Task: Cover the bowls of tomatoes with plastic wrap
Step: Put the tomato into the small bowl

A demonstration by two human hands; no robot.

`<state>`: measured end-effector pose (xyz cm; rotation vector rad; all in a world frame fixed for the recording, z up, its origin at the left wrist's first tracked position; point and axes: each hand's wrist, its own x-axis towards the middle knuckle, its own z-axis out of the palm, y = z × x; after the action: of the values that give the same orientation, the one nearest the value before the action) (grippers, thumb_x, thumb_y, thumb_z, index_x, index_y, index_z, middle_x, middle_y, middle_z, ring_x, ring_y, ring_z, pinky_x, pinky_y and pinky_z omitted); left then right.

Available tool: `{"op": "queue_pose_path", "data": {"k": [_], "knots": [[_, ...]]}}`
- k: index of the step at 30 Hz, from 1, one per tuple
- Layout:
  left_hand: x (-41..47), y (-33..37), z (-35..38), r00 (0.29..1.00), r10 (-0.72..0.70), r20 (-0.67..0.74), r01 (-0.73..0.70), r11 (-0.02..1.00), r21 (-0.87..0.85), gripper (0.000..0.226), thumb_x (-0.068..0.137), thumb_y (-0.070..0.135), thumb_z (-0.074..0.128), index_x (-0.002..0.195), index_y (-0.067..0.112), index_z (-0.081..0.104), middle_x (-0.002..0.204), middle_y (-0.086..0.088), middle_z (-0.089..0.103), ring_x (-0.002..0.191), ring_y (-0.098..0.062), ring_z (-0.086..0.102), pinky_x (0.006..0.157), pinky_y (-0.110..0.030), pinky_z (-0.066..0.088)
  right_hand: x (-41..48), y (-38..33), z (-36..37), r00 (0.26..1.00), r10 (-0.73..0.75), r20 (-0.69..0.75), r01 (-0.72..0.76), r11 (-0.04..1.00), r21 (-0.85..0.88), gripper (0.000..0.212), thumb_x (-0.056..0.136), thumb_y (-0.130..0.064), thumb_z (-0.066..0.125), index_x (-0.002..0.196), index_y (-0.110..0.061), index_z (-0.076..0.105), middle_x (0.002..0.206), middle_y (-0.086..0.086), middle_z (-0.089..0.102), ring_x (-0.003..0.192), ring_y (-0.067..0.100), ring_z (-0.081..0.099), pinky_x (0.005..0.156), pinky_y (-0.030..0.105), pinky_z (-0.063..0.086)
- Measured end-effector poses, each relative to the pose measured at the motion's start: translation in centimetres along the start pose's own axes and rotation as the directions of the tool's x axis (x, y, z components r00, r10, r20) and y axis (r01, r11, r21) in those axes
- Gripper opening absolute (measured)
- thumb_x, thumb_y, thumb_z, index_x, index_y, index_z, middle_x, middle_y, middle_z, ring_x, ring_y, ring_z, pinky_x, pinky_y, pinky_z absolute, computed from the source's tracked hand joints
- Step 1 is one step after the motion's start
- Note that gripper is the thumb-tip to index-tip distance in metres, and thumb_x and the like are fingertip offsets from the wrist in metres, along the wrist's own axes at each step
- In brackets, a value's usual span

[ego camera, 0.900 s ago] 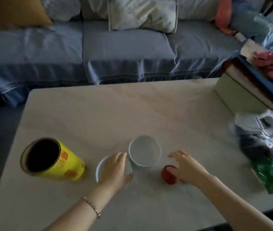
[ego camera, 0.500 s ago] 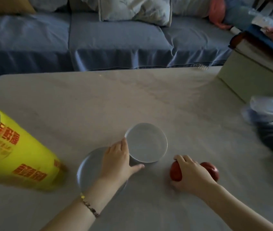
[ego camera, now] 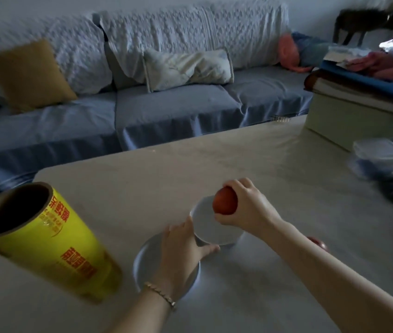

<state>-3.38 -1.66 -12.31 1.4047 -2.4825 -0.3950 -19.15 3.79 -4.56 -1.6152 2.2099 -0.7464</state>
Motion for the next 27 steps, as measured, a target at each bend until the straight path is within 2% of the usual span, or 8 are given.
{"op": "queue_pose_path", "data": {"k": [5,9,12,15,17,21,23,27], "knots": [[-0.1,0.5,-0.5,1.000,-0.009,-0.002,0.009,1.000,0.008,0.073,0.062,0.061,0.068,0.125,0.033,0.045,0.106,0.010,0.069,0.105,-0.012,0.060,0.091,-0.026,0.032,2.3,-0.2,4.8,0.973,-0.031,0.230,0.092,0.962,-0.258,0.063,0.069,-0.044,0.070,0.121,-0.017,0.046,0.121,0.008,0.047,0.104,0.032,0.056,0.082,0.035,0.047],[0.1,0.5,-0.4,0.998,-0.051,0.023,0.052,0.997,-0.054,0.076,0.059,0.061,0.069,0.125,0.029,0.048,0.103,0.005,0.071,0.102,-0.016,0.062,0.091,-0.028,0.037,2.5,0.8,6.6,0.958,0.060,0.282,0.054,0.923,-0.381,0.062,0.077,-0.040,0.066,0.128,-0.016,0.042,0.130,0.011,0.043,0.112,0.035,0.054,0.086,0.039,0.046],[0.0,0.8,-0.2,0.997,-0.058,0.056,0.056,0.998,0.031,0.077,0.068,0.061,0.063,0.132,0.023,0.042,0.113,0.003,0.066,0.111,-0.019,0.057,0.097,-0.030,0.034,1.1,1.5,5.1,0.982,0.030,0.187,0.028,0.954,-0.297,0.062,0.081,-0.048,0.060,0.133,-0.020,0.040,0.134,0.006,0.044,0.121,0.030,0.047,0.092,0.037,0.042],[-1.2,0.1,-0.6,0.999,0.019,0.042,-0.022,0.997,0.078,0.058,0.084,0.054,0.050,0.132,0.023,0.041,0.129,0.002,0.056,0.121,-0.020,0.048,0.101,-0.031,0.030,-2.4,4.1,2.0,0.997,-0.046,-0.069,0.027,0.967,-0.252,0.047,0.087,-0.045,0.053,0.128,-0.022,0.049,0.129,0.001,0.052,0.120,0.023,0.047,0.096,0.031,0.035],[-2.7,-0.9,-1.3,0.996,0.081,-0.031,-0.081,0.997,0.001,0.049,0.086,0.047,0.047,0.125,0.017,0.052,0.125,-0.003,0.060,0.116,-0.024,0.054,0.098,-0.032,0.038,-5.1,7.2,-0.1,0.995,0.036,-0.090,-0.066,0.933,-0.355,0.043,0.087,-0.042,0.053,0.125,-0.023,0.051,0.130,-0.001,0.050,0.124,0.020,0.043,0.100,0.028,0.030],[-6.0,-3.8,-1.0,0.959,0.102,-0.264,-0.089,0.994,0.059,0.057,0.076,0.038,0.039,0.106,-0.003,0.064,0.105,-0.023,0.067,0.095,-0.041,0.066,0.084,-0.042,0.051,-8.9,12.3,-2.4,0.905,0.403,0.137,-0.285,0.812,-0.509,0.060,0.081,-0.042,0.056,0.137,-0.033,0.033,0.134,0.003,0.040,0.124,0.027,0.043,0.097,0.034,0.039],[-7.4,-4.6,-1.3,0.963,0.016,-0.268,-0.009,1.000,0.026,0.056,0.075,0.033,0.042,0.108,-0.007,0.061,0.104,-0.027,0.065,0.095,-0.045,0.062,0.082,-0.047,0.050,-9.5,13.3,-2.6,0.871,0.457,0.180,-0.333,0.819,-0.468,0.071,0.080,-0.037,0.060,0.140,-0.034,0.024,0.130,0.007,0.043,0.116,0.030,0.052,0.090,0.034,0.045],[-9.1,-5.4,-2.0,0.889,-0.448,-0.095,0.406,0.867,-0.290,0.043,0.076,0.009,0.069,0.113,-0.008,0.055,0.103,-0.031,0.062,0.096,-0.047,0.057,0.083,-0.049,0.046,-9.9,13.8,-1.7,0.892,0.436,0.117,-0.395,0.880,-0.262,0.070,0.075,-0.034,0.069,0.135,-0.028,0.034,0.121,0.012,0.047,0.104,0.034,0.057,0.085,0.035,0.047]]}}
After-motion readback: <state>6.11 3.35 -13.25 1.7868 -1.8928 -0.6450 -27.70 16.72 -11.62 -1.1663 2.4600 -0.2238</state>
